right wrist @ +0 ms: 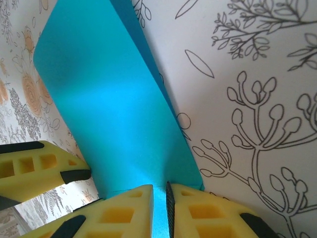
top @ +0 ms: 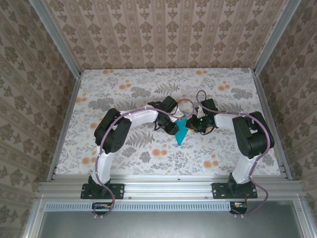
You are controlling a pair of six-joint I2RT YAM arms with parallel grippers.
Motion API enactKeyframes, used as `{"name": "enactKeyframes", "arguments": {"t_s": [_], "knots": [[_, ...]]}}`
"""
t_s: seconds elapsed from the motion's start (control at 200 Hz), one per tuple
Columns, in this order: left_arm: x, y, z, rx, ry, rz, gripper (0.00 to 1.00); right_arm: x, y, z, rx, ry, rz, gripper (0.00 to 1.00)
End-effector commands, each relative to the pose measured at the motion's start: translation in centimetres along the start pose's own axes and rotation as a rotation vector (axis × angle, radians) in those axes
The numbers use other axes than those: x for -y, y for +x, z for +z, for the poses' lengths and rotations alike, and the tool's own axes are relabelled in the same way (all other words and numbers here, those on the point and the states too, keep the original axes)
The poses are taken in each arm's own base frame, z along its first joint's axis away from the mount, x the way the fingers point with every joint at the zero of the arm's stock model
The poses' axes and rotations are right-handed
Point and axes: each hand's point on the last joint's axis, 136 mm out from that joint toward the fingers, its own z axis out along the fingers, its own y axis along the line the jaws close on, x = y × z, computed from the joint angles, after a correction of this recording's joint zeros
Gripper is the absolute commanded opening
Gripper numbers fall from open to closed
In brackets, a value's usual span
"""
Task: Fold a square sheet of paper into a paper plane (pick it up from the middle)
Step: Third fold the triangle at the center of the table.
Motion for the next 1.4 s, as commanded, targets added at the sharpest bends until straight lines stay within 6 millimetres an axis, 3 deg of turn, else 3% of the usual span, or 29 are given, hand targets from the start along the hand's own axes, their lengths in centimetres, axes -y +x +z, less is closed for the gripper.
{"name": "enactKeyframes", "arguments": {"t_s": [0.0,0.24,0.6,0.875,0.99,1.15,1.395], "knots": [[-1.4,2.7,4.3,-0.08,-0.027,-0.015,0.35,1.8,0.5,-0.2,-0.006,0.107,-0.008,0.18],[-0.8,0.5,2.4,-0.015,-0.006,-0.044,0.37,3.5,1.0,-0.1,-0.019,0.182,-0.017,0.18],[0.3,-4.2,-4.1,0.191,0.003,-0.116,0.43,5.0,2.0,0.2,-0.058,0.238,-0.042,0.18],[3.3,-4.8,-8.0,0.307,0.11,-0.198,0.38,5.0,2.2,0.5,-0.069,0.224,-0.047,0.18],[5.4,-4.4,-7.7,0.302,0.192,-0.21,0.3,4.8,2.3,0.5,-0.071,0.216,-0.051,0.18],[7.6,-3.4,-5.6,0.254,0.255,-0.187,0.25,4.7,2.3,0.5,-0.073,0.21,-0.053,0.17],[8.6,-2.7,-2.5,0.228,0.307,-0.161,0.2,4.6,2.6,0.6,-0.081,0.195,-0.051,0.17]]}}
